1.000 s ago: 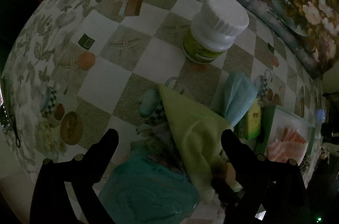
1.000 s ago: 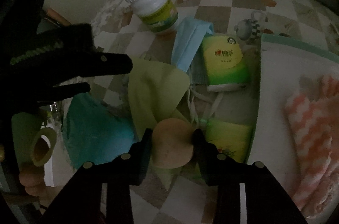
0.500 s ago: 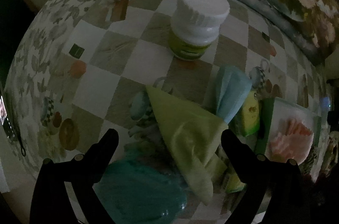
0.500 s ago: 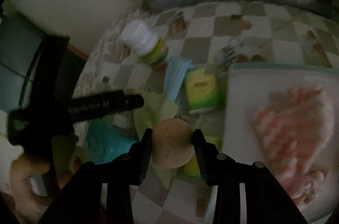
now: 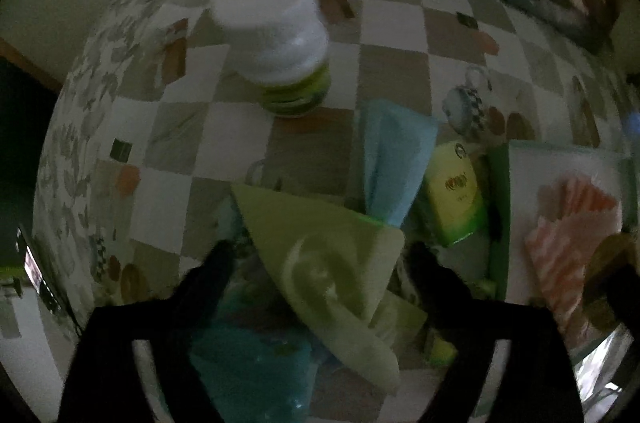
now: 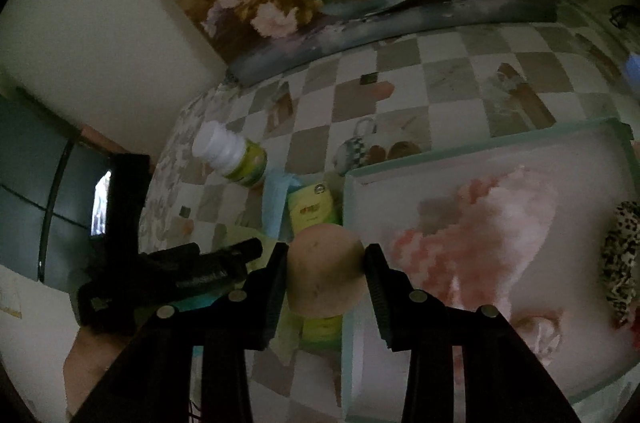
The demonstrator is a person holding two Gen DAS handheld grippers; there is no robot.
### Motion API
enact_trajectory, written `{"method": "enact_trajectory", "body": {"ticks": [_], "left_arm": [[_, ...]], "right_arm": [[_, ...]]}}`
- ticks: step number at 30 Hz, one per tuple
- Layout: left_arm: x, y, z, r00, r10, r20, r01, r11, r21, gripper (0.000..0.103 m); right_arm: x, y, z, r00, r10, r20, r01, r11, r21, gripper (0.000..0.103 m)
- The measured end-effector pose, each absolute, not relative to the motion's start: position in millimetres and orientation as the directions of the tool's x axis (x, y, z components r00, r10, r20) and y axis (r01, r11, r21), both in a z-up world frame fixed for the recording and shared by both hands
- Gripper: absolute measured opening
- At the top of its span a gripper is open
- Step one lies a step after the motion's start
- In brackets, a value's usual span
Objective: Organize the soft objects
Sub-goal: 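Grasp the green cloth with the left tool while the right holds the peach ball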
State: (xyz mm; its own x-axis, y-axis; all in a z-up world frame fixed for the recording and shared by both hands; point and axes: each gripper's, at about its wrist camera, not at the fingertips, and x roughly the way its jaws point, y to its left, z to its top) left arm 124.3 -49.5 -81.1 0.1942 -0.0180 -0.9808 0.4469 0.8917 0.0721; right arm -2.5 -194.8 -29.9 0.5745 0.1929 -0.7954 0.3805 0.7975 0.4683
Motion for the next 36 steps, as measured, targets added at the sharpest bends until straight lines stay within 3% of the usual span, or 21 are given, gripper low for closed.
{"method": "enact_trajectory", "body": {"ticks": [7, 11, 15, 36], "left_arm": [[112.8, -71.1, -90.7, 0.18, -0.015, -0.984, 0.485, 0.871, 0.076, 0.06], [108.3, -77.4, -96.9, 0.156, -0.031, -0.987, 0.49, 0.87, 0.051, 0.03], [106.0, -75.4, -95.5, 0.151, -0.058, -0.987, 0.483, 0.875, 0.022, 0.009], [110.9, -28.0, -37.1, 0.257, -0.234, -0.938, 0.465, 0.88, -0.093, 0.005]], "right_arm": [[-7.5, -204.8, -29.2, 0.589, 0.192, -0.785, 0.397, 0.778, 0.488, 0.041], [-8.4, -205.5, -29.3, 0.589, 0.198, -0.784, 0.396, 0.775, 0.493, 0.041], [-9.1, -206.1, -29.1, 0.591, 0.198, -0.782, 0.395, 0.774, 0.495, 0.041], [-6.1, -204.6, -41.0, 0.534, 0.207, -0.82, 0.419, 0.778, 0.469, 0.041]]}}
